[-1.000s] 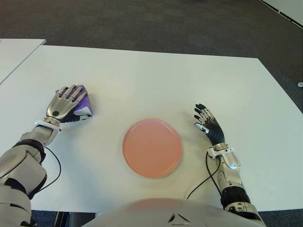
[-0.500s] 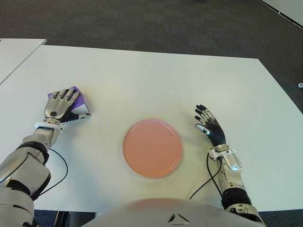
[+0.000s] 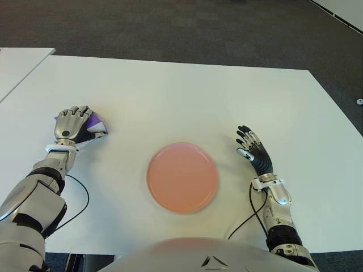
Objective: Put the tissue paper into the plate.
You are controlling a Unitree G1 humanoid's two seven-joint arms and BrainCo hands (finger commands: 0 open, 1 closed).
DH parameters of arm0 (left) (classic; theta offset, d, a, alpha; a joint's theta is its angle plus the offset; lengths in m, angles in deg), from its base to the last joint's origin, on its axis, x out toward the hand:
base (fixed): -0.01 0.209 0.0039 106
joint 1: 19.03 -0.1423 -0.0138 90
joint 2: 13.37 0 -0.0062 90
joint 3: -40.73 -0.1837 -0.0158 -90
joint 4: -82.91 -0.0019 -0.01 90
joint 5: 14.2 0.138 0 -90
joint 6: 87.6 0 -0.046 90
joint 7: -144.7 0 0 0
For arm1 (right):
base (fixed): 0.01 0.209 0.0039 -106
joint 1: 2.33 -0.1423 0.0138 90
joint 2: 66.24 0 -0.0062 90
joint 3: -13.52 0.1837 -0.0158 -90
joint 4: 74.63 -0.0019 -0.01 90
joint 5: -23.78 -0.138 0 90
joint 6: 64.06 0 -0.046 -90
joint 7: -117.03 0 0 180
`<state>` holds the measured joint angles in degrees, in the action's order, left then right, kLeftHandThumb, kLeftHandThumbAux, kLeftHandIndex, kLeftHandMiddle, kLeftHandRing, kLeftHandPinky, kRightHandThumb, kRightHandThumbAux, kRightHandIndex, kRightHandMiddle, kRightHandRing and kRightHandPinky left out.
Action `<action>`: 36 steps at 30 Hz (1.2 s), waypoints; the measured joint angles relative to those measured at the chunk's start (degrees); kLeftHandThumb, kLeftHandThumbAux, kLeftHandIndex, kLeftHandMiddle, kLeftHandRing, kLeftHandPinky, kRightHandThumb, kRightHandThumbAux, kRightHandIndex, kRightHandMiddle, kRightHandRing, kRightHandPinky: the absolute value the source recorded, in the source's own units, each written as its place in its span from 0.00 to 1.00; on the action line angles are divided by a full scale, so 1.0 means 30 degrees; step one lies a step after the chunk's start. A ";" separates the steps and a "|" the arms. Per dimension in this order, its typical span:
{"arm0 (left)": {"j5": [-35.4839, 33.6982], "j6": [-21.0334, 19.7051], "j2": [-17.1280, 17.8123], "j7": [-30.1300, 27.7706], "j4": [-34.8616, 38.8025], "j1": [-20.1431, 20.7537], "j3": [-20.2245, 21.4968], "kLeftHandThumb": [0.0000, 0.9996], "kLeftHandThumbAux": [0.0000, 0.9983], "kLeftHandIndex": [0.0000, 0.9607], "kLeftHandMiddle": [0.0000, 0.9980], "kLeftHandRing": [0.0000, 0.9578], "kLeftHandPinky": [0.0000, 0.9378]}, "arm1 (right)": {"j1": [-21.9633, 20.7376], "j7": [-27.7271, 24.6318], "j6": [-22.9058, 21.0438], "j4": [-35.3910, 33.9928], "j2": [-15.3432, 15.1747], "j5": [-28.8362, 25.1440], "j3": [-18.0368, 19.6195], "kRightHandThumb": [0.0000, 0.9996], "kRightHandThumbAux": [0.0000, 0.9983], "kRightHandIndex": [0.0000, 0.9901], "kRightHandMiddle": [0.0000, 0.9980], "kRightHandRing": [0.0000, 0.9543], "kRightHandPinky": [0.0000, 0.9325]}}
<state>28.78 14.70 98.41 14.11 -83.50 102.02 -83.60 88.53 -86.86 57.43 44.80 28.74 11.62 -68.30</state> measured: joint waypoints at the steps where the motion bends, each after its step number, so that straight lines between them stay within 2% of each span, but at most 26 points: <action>1: -0.0135 -0.0046 -0.0060 -0.0115 0.0008 0.0025 0.0132 0.85 0.67 0.43 0.55 0.77 0.80 | 0.0000 0.0008 0.0001 -0.0006 -0.0010 0.0004 0.0000 0.00 0.62 0.00 0.00 0.00 0.00; 15: -0.1134 -0.0213 -0.0563 -0.1291 0.0284 0.0223 0.1346 0.85 0.67 0.42 0.54 0.81 0.83 | 0.0022 0.0273 0.0002 -0.0071 -0.0052 0.0068 -0.0053 0.00 0.62 0.00 0.00 0.00 0.00; 36: -0.1247 -0.0218 -0.0479 -0.1607 0.0406 0.0271 0.1914 0.85 0.67 0.43 0.54 0.80 0.80 | 0.0008 0.0467 0.0021 -0.0023 -0.0072 0.0215 -0.0154 0.00 0.61 0.00 0.00 0.00 0.00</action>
<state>25.04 14.05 96.97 9.29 -82.29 102.83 -77.85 88.56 -85.46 57.49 44.73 28.53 12.26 -68.76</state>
